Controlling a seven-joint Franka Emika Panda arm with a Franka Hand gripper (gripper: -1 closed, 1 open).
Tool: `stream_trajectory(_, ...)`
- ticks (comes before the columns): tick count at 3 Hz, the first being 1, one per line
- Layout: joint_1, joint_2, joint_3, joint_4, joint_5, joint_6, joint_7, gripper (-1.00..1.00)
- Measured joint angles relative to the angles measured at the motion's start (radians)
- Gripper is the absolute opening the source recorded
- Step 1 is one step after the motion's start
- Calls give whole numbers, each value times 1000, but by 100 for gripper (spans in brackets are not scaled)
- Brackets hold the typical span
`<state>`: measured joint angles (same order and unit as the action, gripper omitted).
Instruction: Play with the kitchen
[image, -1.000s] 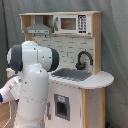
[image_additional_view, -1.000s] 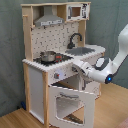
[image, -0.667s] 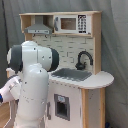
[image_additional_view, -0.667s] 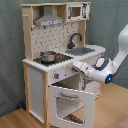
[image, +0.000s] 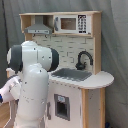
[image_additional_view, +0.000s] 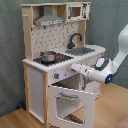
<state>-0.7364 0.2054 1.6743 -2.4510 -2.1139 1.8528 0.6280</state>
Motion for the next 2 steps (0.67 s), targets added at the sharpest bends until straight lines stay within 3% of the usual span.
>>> stream_trajectory(2,3,-3,-2,0,-1,-2,-292,-100)
